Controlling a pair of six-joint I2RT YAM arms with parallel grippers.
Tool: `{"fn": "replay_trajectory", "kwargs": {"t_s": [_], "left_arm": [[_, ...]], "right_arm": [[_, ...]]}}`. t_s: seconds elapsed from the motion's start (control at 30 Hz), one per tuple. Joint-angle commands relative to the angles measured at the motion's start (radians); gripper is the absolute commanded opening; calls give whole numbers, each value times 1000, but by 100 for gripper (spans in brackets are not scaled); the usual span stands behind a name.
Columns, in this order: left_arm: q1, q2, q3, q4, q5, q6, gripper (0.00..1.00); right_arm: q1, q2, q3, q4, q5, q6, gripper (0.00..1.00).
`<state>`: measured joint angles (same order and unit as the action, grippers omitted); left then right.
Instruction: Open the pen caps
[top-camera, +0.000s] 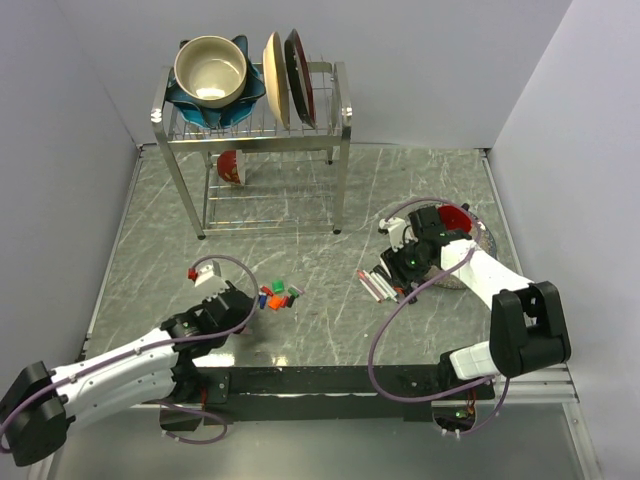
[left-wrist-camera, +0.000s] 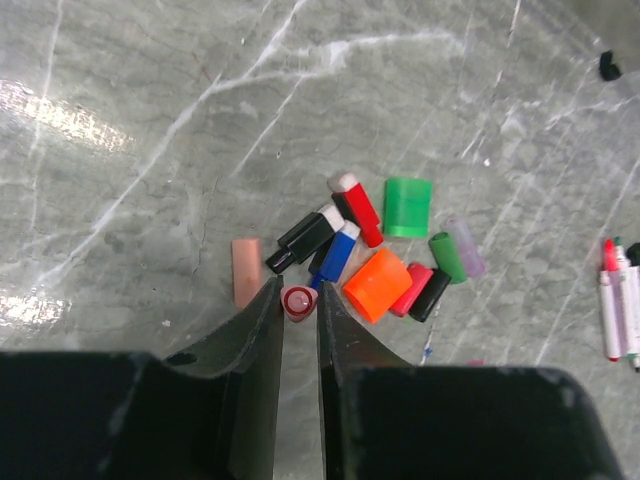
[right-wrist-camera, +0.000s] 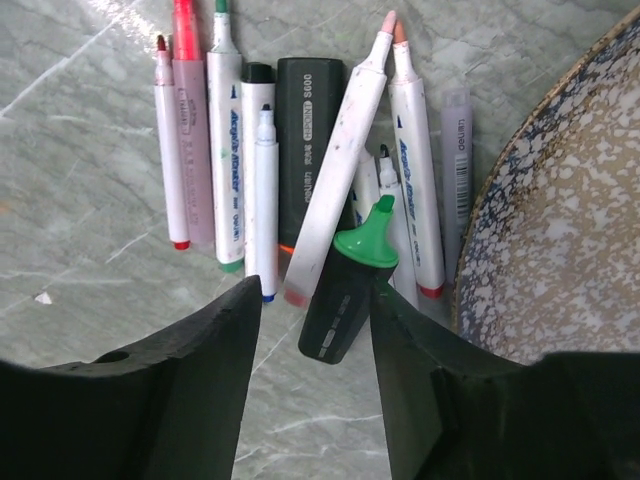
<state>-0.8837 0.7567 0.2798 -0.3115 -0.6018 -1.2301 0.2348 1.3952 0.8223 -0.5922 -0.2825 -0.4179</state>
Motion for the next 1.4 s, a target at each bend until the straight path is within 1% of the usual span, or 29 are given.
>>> {"fn": "replay_trajectory", "kwargs": {"t_s": [0.0,0.17,0.2,0.23,0.3,0.33,0.37,0.5,0.6,0.63,0.67,0.7,0.73,0.77,0.8,0.83,0.87,0.9,0.93,0.97,1.0,1.03,1.07,1.1,1.13,1.17,1.2,1.27,1.37], "left_arm": [[5,58,16,51,30,1,21],[6,130,35,35,50,-28,24],[5,136,36,35,53,-31,26],[5,144,39,34,54,-32,33],[5,145,45,32,59,-32,39],[5,141,45,31,59,-29,46],[5,138,47,29,59,-29,48],[5,112,62,3,51,-29,49],[5,75,97,-26,53,-13,55],[5,43,108,-29,62,16,62],[6,21,122,-25,77,47,67],[5,-3,143,-12,97,87,71],[5,-60,153,17,138,157,78],[5,-94,160,26,154,187,83],[5,-127,180,35,166,214,88],[5,-196,191,40,183,271,97],[5,-232,205,32,185,300,100],[5,-288,246,22,178,325,99],[6,-315,272,-16,166,384,100],[6,-336,303,-41,148,414,99],[6,-362,374,-67,131,441,99],[6,-372,413,-101,107,498,99],[6,-378,452,-144,67,530,99],[6,-390,526,-164,54,565,99],[6,-395,564,-181,33,613,99],[5,-401,599,-207,5,636,99],[5,-411,664,-215,-7,658,99],[5,-424,719,-228,-27,704,100],[3,-435,791,-256,-44,736,99]], "right_arm": [[-14,-59,52,-15,-34,-27,56],[-17,-76,54,-14,-40,-30,59],[-17,-78,55,-17,-41,-30,59],[-18,-81,55,-14,-41,-30,59],[-20,-88,55,-17,-44,-32,59],[-23,-91,55,-17,-47,-32,59],[-25,-97,55,-17,-49,-33,59],[-34,-117,55,-18,-60,-35,60],[-48,-145,55,-18,-75,-41,60],[-54,-157,54,-18,-87,-48,60],[-69,-194,55,-20,-95,-58,60],[-80,-223,55,-23,-106,-68,63],[-95,-260,51,-15,-128,-70,66],[-110,-348,46,-6,-144,-68,67],[-152,-398,32,15,-162,-64,71],[-169,-495,26,22,-173,-58,76],[-186,-546,21,29,-176,-50,81],[-207,-597,17,43,-164,-41,91],[-215,-690,18,46,-146,-24,97],[-221,-737,26,49,-73,-13,100],[-226,-781,47,63,-28,2,100],[-227,-856,66,69,39,52,100],[-229,-884,116,83,110,98,100],[-227,-897,158,78,238,140,100],[-229,-882,208,50,281,207,100],[-229,-868,309,23,330,255,100],[-230,-849,358,-35,401,292,100],[-258,-814,467,-78,439,382,100],[-281,-805,540,-115,436,407,100]]}}
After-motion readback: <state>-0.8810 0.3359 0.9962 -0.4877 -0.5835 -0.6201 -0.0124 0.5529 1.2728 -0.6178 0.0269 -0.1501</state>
